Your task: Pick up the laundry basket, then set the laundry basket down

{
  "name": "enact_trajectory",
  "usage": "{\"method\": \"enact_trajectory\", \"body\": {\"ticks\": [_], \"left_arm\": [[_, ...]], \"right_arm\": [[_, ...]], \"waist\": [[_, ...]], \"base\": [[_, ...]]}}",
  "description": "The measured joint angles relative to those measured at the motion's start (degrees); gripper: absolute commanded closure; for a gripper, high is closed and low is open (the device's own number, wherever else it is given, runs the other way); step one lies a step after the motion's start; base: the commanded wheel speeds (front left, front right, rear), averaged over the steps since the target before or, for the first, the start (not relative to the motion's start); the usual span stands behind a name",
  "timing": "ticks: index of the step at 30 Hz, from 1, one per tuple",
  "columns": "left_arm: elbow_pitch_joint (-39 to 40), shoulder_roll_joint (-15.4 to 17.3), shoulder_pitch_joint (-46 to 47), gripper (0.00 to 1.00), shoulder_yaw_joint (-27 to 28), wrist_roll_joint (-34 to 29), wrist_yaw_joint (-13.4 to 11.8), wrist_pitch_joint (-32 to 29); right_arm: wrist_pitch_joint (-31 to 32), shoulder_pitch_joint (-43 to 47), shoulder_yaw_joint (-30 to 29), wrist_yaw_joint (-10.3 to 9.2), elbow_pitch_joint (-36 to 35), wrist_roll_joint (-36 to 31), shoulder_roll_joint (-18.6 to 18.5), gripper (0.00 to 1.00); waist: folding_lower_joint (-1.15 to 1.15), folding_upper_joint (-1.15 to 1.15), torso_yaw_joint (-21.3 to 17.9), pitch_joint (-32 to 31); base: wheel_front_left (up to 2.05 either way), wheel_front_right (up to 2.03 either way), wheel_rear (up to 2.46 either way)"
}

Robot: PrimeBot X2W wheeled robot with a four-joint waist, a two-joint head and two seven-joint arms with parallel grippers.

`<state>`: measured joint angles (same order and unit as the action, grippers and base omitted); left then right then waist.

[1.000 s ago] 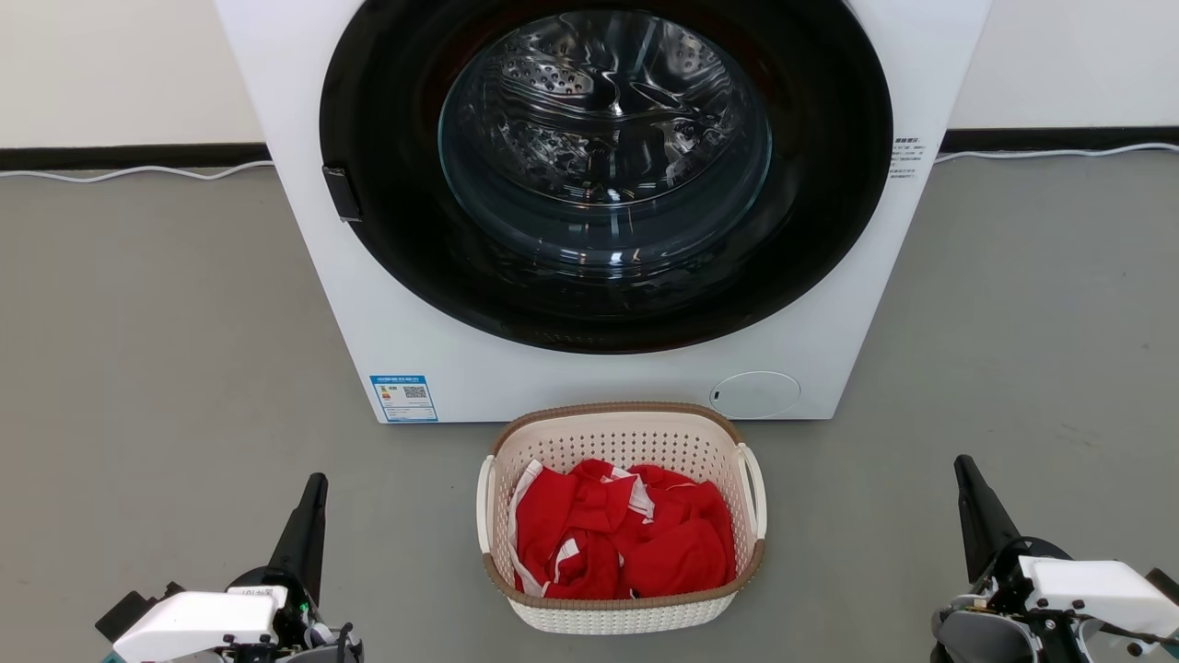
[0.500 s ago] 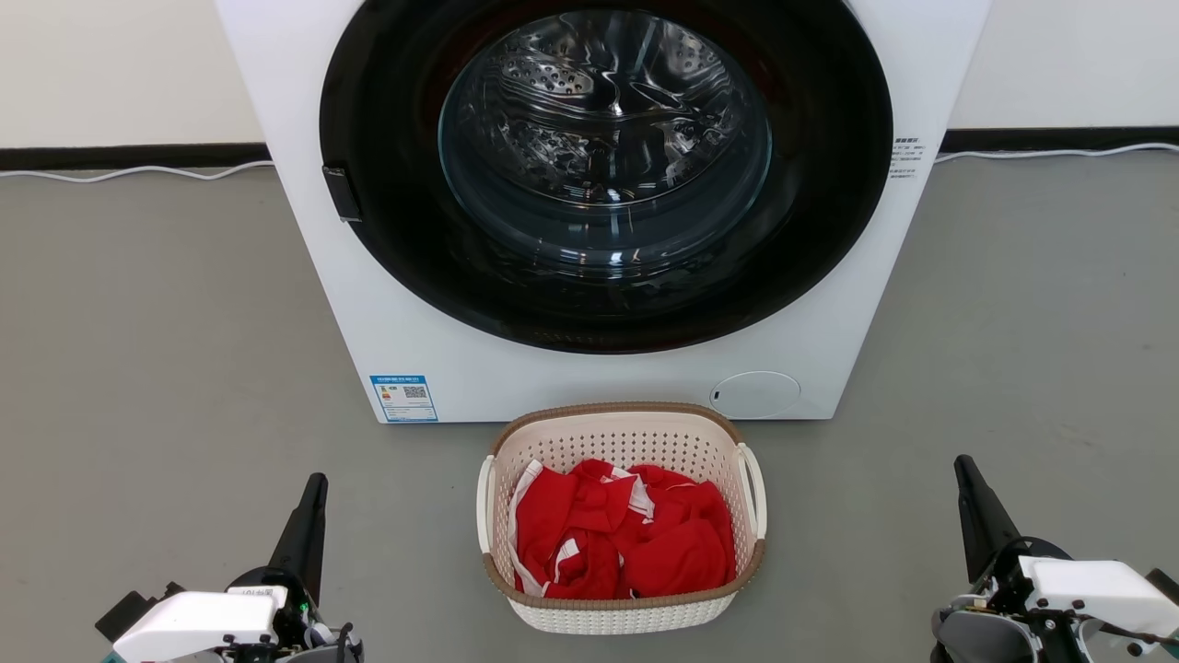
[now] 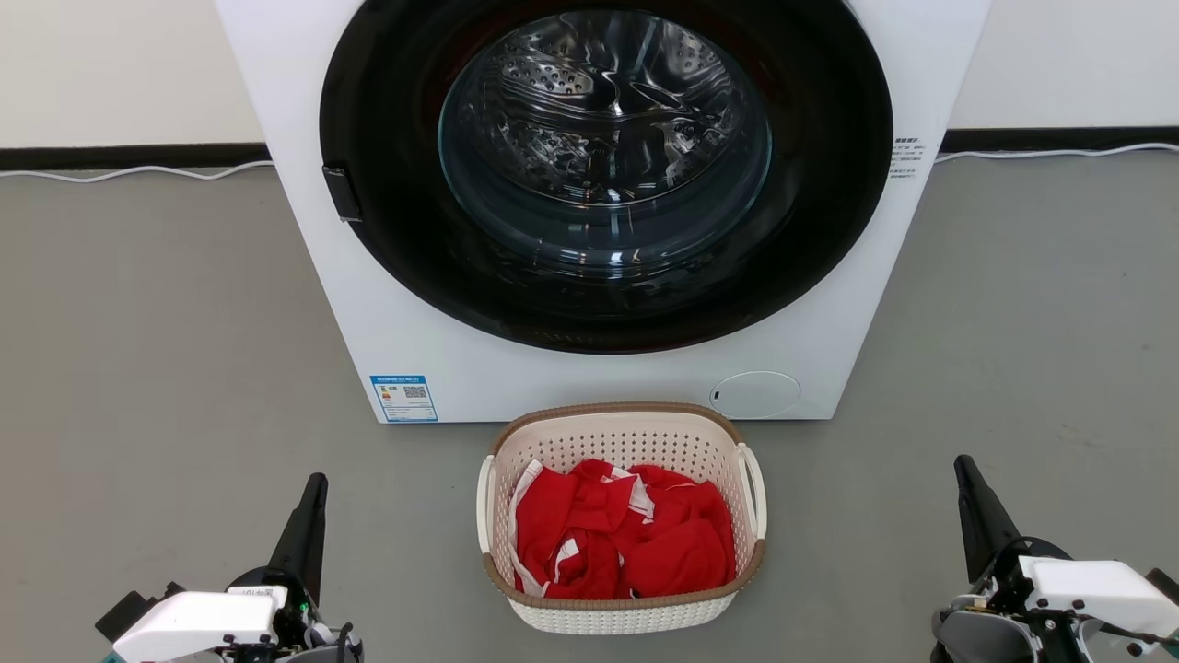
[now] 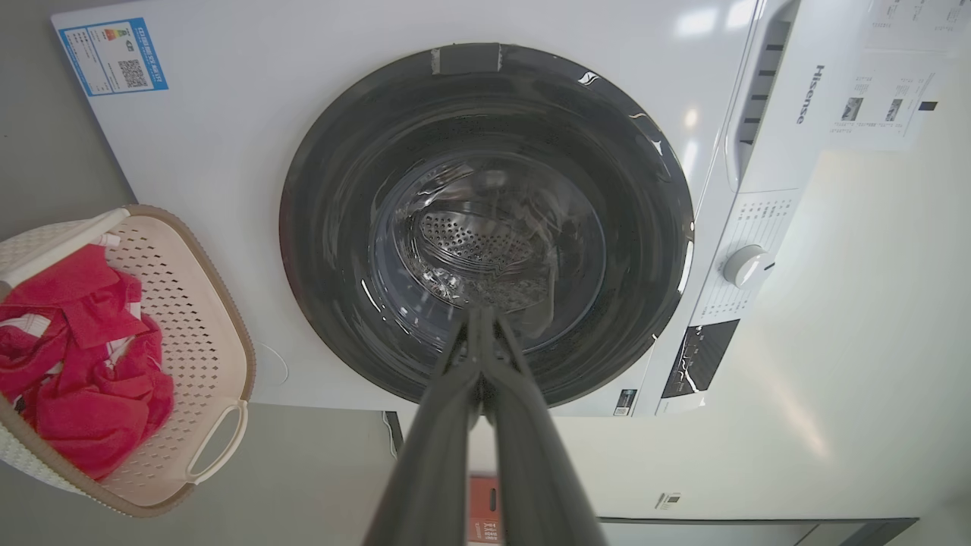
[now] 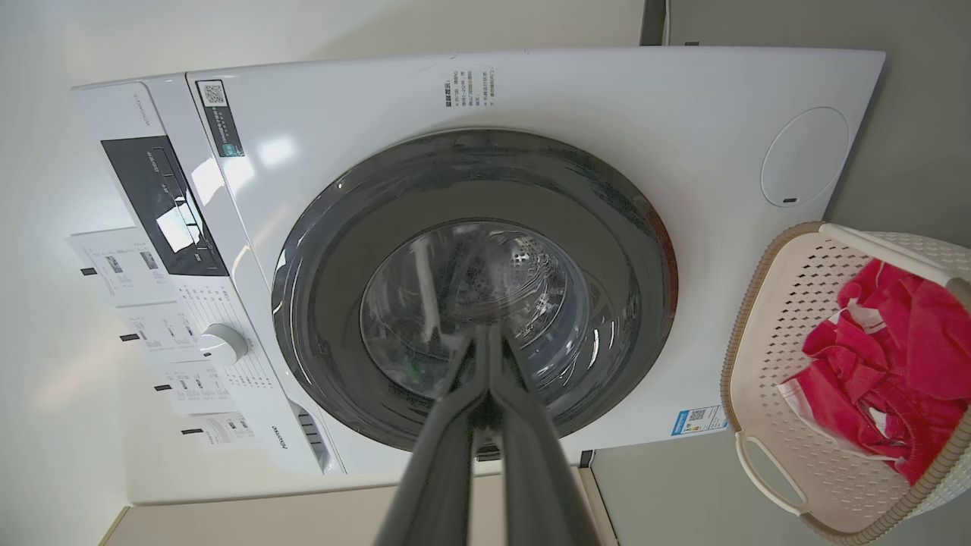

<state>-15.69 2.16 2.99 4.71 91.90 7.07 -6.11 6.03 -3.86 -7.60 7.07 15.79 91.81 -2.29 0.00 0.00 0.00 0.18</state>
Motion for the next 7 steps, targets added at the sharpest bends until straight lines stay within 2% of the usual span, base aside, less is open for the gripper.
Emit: {"method": "enact_trajectory", "body": {"ticks": [7], "left_arm": [[0.0,0.0,0.0,1.0,0.0,0.0,0.0,0.0]], "right_arm": [[0.0,0.0,0.0,0.0,0.0,0.0,0.0,1.0]], "waist": [[0.0,0.0,0.0,0.0]], "base": [[0.0,0.0,0.0]]}}
